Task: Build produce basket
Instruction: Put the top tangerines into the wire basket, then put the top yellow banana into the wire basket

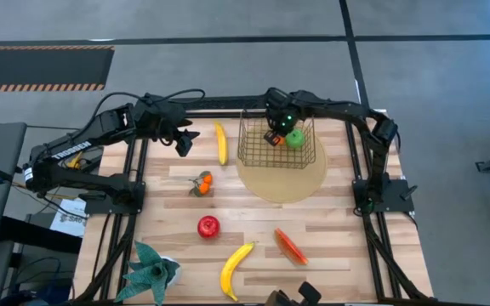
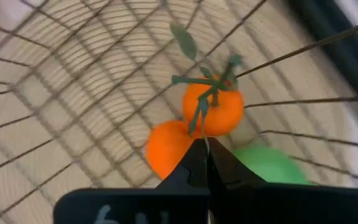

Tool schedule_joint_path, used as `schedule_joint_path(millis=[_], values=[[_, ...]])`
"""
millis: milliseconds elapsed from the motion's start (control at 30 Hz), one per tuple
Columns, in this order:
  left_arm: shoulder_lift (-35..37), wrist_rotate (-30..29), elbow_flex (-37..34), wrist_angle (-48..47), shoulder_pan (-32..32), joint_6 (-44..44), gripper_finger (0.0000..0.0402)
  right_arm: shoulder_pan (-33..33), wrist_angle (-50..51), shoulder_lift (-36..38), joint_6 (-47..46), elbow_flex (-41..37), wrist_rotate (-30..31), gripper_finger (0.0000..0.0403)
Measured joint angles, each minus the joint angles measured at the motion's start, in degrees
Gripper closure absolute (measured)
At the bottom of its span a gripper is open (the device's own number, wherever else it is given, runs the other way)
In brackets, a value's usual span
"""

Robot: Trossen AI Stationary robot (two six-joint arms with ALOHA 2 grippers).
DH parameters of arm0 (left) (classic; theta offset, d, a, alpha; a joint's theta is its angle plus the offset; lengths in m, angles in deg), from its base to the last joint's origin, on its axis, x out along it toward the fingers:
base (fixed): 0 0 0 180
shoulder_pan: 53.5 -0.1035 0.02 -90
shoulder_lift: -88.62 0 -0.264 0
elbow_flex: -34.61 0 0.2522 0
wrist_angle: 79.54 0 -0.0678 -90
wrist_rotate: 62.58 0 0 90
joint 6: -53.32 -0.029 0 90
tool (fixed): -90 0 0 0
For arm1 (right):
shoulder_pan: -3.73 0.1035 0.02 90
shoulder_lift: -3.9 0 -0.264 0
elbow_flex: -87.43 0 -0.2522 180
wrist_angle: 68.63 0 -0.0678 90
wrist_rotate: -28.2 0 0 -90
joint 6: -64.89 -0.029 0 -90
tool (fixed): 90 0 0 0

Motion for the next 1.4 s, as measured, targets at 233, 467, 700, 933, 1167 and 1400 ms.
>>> schedule_joint_path(millis=[233, 467, 700, 933, 1167, 1400], values=[[0.00, 0.00, -0.01, -0.42, 0.00, 0.53, 0.0184, -0.09, 0.42, -0.09, 1.09, 0.00, -0.12, 0.0402], [0.00, -0.02, -0.01, -0.39, 0.00, 0.60, 0.0184, 0.67, 0.84, -0.09, 0.96, 0.00, -0.27, 0.0353], [0.00, -0.03, -0.01, -0.42, 0.00, 1.10, 0.0184, 1.25, 0.88, -0.11, 0.80, 0.00, -0.21, 0.0295], [-2.03, -6.39, -0.01, -1.99, -0.39, 3.25, 0.0184, 1.97, 8.02, -0.22, -0.37, 6.65, -1.49, 0.0257], [-11.61, -6.71, -0.04, -1.92, -2.42, 3.31, 0.0184, 3.39, 26.94, -0.20, -0.35, 23.71, -1.55, 0.0247], [-22.17, -6.56, -0.04, 5.34, -5.96, -1.22, 0.0184, 4.08, 38.04, 2.64, -1.61, 35.93, -1.32, 0.0256]])
